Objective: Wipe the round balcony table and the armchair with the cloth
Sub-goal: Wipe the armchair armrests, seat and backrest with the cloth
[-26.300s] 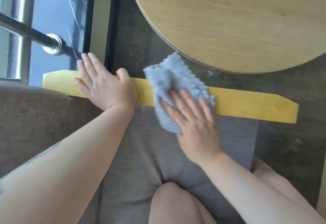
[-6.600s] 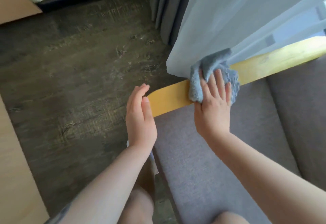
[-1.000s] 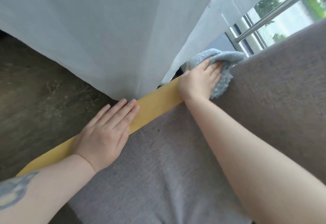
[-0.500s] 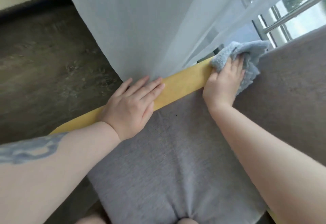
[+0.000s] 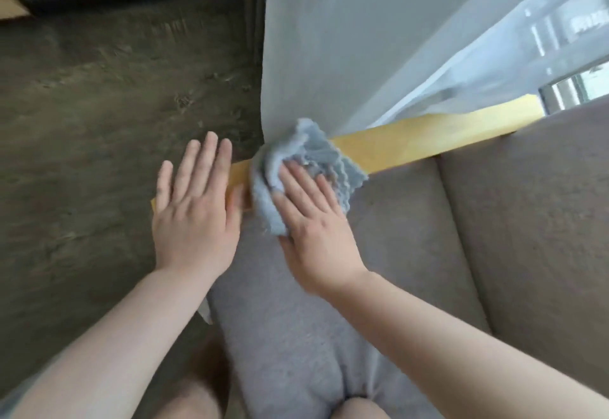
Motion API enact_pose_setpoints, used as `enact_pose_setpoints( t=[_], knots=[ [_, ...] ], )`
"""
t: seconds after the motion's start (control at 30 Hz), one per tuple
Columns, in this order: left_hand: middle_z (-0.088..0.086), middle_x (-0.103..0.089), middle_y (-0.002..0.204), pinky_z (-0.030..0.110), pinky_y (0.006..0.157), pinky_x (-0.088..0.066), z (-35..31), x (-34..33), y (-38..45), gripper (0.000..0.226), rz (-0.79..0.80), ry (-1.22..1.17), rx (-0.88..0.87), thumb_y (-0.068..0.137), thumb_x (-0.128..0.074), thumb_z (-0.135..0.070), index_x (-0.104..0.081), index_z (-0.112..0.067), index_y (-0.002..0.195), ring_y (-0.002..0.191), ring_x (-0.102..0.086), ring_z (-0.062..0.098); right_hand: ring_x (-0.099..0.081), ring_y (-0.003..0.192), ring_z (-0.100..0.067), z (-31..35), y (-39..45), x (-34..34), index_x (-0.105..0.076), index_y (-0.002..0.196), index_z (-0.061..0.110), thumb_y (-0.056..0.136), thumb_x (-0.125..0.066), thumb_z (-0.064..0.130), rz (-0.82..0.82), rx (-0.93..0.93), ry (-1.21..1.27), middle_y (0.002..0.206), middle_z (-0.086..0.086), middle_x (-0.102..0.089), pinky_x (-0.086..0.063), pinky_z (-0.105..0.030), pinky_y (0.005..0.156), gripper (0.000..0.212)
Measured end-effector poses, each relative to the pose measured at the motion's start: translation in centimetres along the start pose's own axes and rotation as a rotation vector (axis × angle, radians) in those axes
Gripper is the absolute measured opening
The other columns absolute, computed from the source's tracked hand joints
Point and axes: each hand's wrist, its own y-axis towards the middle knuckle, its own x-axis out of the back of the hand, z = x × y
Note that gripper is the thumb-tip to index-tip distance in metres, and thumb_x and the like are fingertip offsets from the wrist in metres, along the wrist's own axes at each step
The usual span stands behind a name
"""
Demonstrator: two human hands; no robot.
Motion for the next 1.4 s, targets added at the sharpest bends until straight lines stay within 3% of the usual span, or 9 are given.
enact_pose_setpoints(
  t=[0.07,0.23,0.37,0.6,0.8,1.0,1.2,1.33,1.4],
  knots=[
    [-0.002,-0.017,0.16,0.043,0.119,-0.008,-0.2,-0.1,0.0,0.058,-0.011,-0.01,0.048,0.097,-0.021,-0.04,-0.022,-0.019,0.152,0.147,-0.012,0.015,-0.026,0.143,-0.021,-1.5,1.7,0.3,-0.051,0.135,0.011,0.082,-0.047,0.019,0.012,0.122,-0.059,0.151,-0.006,-0.038,-0.015,-0.039,0.118,0.053],
    [-0.002,-0.017,0.16,0.049,0.118,-0.01,-0.1,-0.6,-0.3,0.058,-0.034,0.029,0.135,0.1,-0.018,-0.045,-0.021,-0.021,0.152,0.147,-0.014,0.019,-0.042,0.129,-0.03,-1.7,4.4,1.2,-0.06,0.12,0.009,0.079,-0.042,0.019,-0.254,-0.466,-0.134,0.128,-0.011,-0.058,-0.019,-0.043,0.114,0.046],
    [0.0,-0.018,0.159,0.046,0.117,-0.013,-0.2,-0.8,-0.2,0.062,-0.033,0.03,0.21,0.096,-0.025,-0.039,-0.019,-0.014,0.152,0.147,-0.014,0.017,-0.057,0.096,-0.031,5.2,7.3,-0.8,-0.066,0.097,0.012,0.077,-0.037,0.028,-0.054,-0.108,0.023,0.091,-0.006,-0.065,-0.033,-0.039,0.099,0.039],
    [-0.004,-0.029,0.156,0.03,0.115,-0.012,2.6,0.2,0.0,0.052,-0.024,-0.146,-0.025,0.101,-0.023,-0.037,-0.032,-0.02,0.149,0.143,-0.025,0.014,-0.052,0.103,-0.033,-1.9,7.9,2.9,-0.065,0.1,0.008,0.073,-0.024,0.035,-0.06,-0.533,-0.193,0.104,-0.015,-0.066,-0.026,-0.04,0.105,0.056],
    [0.003,-0.031,0.155,0.043,0.116,-0.021,2.2,-0.4,-0.1,0.056,-0.049,-0.101,-0.009,0.098,-0.026,-0.035,-0.032,-0.011,0.149,0.143,-0.028,0.019,-0.052,0.104,-0.027,3.2,6.6,0.2,-0.062,0.112,0.011,0.086,-0.042,0.032,0.045,-0.027,-0.054,0.104,-0.006,-0.063,-0.028,-0.043,0.11,0.04],
    [0.002,-0.028,0.156,0.046,0.114,-0.022,2.2,-0.2,0.1,0.057,-0.007,-0.039,-0.007,0.099,-0.024,-0.036,-0.027,-0.012,0.151,0.143,-0.026,0.021,-0.051,0.113,-0.033,-0.9,8.0,2.6,-0.064,0.104,0.006,0.079,-0.031,0.032,-0.054,-0.632,-0.192,0.107,-0.015,-0.064,-0.02,-0.046,0.114,0.05],
    [0.0,-0.029,0.156,0.044,0.112,-0.026,2.1,-0.1,0.1,0.059,0.025,-0.021,0.006,0.098,-0.023,-0.039,-0.026,-0.013,0.151,0.143,-0.026,0.018,-0.048,0.122,-0.026,3.6,6.4,0.3,-0.059,0.12,0.011,0.086,-0.046,0.027,0.075,-0.139,-0.062,0.121,-0.006,-0.06,-0.015,-0.038,0.116,0.04],
    [0.0,-0.031,0.155,0.043,0.11,-0.028,2.2,-0.2,0.2,0.058,0.001,-0.035,-0.017,0.099,-0.021,-0.037,-0.026,-0.014,0.151,0.141,-0.03,0.018,-0.025,0.142,-0.026,1.4,6.0,0.1,-0.053,0.129,0.009,0.082,-0.044,0.014,-0.25,-0.653,-0.085,0.146,-0.009,-0.043,-0.002,-0.04,0.118,0.048],
    [0.0,-0.037,0.152,0.04,0.107,-0.033,2.4,-0.4,0.3,0.057,-0.035,-0.037,-0.017,0.098,-0.026,-0.038,-0.031,-0.014,0.149,0.138,-0.036,0.017,-0.023,0.144,-0.026,5.1,6.3,-1.5,-0.054,0.13,0.011,0.083,-0.041,0.017,-0.243,-0.608,-0.013,0.148,-0.008,-0.041,-0.003,-0.042,0.118,0.049]
  ],
)
